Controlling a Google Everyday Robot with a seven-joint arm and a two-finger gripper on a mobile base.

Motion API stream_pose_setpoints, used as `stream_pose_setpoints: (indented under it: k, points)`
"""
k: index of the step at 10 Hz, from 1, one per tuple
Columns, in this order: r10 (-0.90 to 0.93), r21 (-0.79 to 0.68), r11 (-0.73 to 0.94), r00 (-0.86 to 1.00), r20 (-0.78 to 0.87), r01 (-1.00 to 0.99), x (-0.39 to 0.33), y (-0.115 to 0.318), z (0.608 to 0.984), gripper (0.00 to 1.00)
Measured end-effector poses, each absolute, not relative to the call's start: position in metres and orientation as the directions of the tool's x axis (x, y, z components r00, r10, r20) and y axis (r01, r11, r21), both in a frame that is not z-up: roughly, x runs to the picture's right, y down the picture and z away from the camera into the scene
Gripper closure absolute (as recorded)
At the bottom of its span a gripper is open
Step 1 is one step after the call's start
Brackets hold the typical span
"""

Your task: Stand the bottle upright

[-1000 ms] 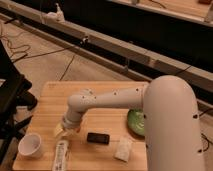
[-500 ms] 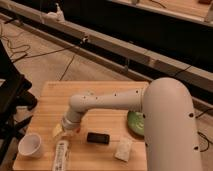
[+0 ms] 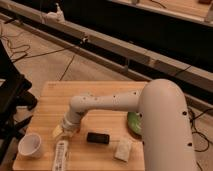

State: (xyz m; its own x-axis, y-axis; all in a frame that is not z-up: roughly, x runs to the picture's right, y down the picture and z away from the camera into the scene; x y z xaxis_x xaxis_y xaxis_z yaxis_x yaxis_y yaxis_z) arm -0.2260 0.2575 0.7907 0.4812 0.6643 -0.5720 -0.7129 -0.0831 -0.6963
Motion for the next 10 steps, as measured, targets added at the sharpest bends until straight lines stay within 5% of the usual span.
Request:
stream_pose_setpoints:
  k: [3, 6, 10]
  points:
    - [0.653, -0.684, -0.076, 0.482, -0.584, -0.725, -0.223, 0.264, 0.801, 0.62]
    - [0.651, -0.671, -0.068, 0.477, -0.59, -0.738, -0.22, 0.264, 0.807, 0.96]
    - [0.68, -0.668, -0.05, 0.464, -0.567, -0.742, -0.214, 0.246, 0.802, 1.0]
